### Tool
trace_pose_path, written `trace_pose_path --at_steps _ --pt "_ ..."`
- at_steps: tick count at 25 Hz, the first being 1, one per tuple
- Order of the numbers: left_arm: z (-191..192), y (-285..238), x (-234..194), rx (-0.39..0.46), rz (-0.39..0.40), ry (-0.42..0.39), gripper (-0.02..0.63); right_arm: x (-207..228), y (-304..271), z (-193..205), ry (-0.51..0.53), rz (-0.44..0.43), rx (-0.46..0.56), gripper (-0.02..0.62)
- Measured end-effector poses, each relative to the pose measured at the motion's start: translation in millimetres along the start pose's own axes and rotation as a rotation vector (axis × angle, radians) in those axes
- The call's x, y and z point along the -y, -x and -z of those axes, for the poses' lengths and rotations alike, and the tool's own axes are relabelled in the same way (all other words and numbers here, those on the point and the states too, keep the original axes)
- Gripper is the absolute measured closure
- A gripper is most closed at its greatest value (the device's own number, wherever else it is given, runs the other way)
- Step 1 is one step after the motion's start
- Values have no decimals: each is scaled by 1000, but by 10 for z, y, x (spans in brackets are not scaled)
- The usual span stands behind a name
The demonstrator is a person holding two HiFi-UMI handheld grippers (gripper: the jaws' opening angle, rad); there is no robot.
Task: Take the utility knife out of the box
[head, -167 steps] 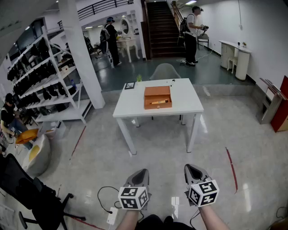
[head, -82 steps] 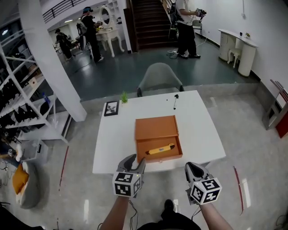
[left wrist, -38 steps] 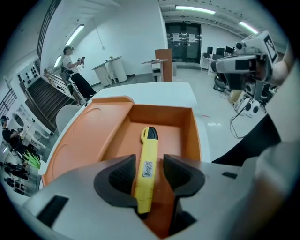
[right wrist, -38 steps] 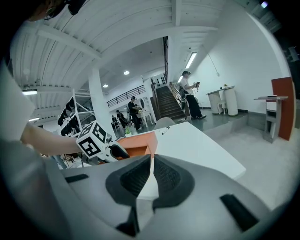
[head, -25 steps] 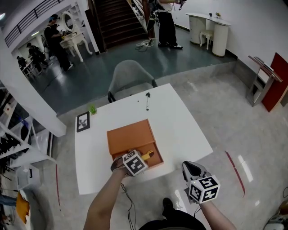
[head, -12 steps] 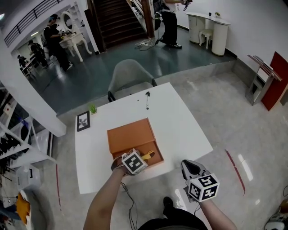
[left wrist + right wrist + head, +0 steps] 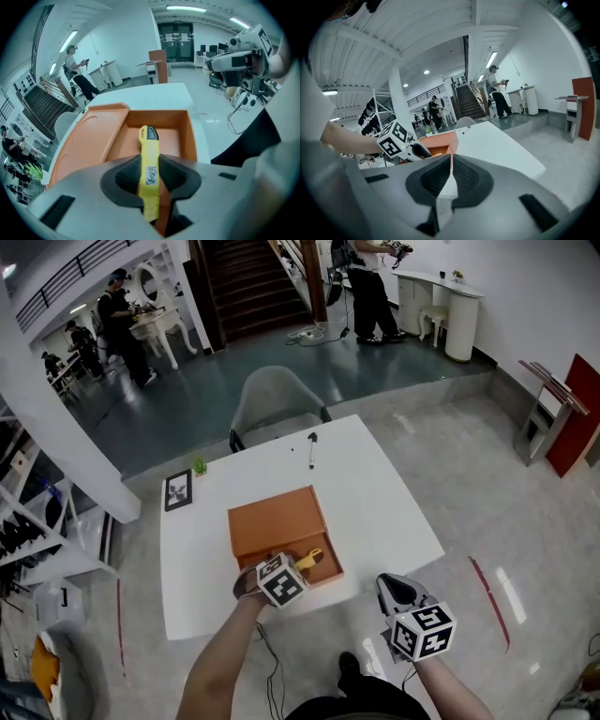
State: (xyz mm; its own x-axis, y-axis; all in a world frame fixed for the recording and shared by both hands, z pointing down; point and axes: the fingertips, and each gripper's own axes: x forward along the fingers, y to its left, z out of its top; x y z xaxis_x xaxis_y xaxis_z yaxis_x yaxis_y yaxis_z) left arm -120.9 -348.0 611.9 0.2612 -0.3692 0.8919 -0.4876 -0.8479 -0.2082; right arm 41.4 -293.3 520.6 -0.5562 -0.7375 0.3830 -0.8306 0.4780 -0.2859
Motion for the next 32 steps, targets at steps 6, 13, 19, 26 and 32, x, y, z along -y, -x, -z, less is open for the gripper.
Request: trace_pose_path --at_steps 6,13,19,26,32 --pt "-141 272 -40 78 -52 26 492 -50 19 -14 3 -8 2 592" --pt "-255 601 -36 167 -125 82 492 -167 19 -42 15 -37 9 592" --pt "-257 918 -40 228 -194 179 492 -273 2 -58 30 -66 13 592" --pt "-99 1219 -4 294 -250 321 492 -396 -32 -152 52 -103 21 592" --pt "121 1438 4 341 -295 437 492 -517 -96 -159 62 -127 17 592"
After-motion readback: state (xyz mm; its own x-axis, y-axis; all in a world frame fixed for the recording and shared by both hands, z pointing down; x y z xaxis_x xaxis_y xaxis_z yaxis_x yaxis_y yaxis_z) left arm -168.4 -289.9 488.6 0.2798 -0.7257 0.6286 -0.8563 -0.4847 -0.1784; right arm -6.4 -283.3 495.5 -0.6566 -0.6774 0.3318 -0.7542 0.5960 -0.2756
